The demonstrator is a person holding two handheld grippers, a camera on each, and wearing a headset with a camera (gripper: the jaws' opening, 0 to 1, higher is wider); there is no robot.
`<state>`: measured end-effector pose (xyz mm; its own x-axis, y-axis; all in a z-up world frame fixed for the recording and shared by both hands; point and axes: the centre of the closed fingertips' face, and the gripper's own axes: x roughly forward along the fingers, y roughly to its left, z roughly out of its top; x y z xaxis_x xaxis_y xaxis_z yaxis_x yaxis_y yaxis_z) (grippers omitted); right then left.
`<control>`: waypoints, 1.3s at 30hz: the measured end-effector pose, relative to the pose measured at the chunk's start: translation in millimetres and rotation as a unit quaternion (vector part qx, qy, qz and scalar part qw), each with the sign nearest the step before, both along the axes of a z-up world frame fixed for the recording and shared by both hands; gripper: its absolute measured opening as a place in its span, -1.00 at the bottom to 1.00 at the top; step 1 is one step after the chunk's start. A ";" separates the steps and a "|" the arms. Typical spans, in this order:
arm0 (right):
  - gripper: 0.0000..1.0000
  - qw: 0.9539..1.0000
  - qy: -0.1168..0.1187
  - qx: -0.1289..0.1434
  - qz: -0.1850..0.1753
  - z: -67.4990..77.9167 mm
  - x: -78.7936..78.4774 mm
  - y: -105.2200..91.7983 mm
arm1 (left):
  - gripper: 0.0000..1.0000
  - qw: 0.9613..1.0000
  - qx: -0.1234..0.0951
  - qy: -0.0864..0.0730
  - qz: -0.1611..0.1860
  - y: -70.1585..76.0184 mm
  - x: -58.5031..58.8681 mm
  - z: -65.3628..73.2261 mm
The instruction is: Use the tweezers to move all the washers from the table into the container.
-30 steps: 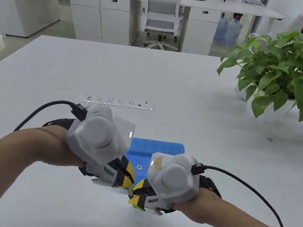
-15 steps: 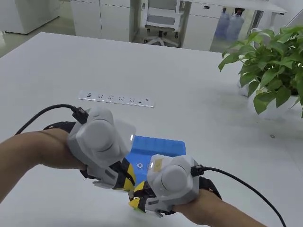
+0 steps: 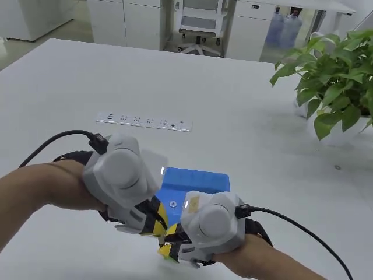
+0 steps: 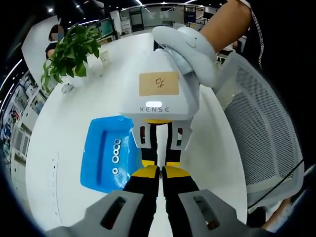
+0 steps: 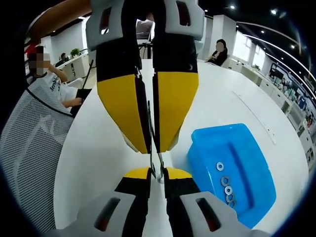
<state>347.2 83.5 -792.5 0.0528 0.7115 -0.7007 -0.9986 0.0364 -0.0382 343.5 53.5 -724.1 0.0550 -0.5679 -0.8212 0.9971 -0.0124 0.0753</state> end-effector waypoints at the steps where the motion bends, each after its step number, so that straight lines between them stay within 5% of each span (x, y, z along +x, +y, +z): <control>1: -0.76 1.000 -0.002 -0.003 0.001 -1.1 0.0 -0.2 | -0.87 1.000 0.002 0.000 0.000 0.7 -0.1 -1.1; 22: -0.71 1.000 0.010 0.006 -0.020 0.5 2.7 -1.9 | -0.87 0.999 0.017 0.013 -0.024 0.0 9.9 -3.7; 39: -0.81 0.999 0.020 0.014 -0.044 1.3 4.1 -3.3 | -0.87 1.000 0.004 0.015 -0.024 -6.4 6.3 -4.3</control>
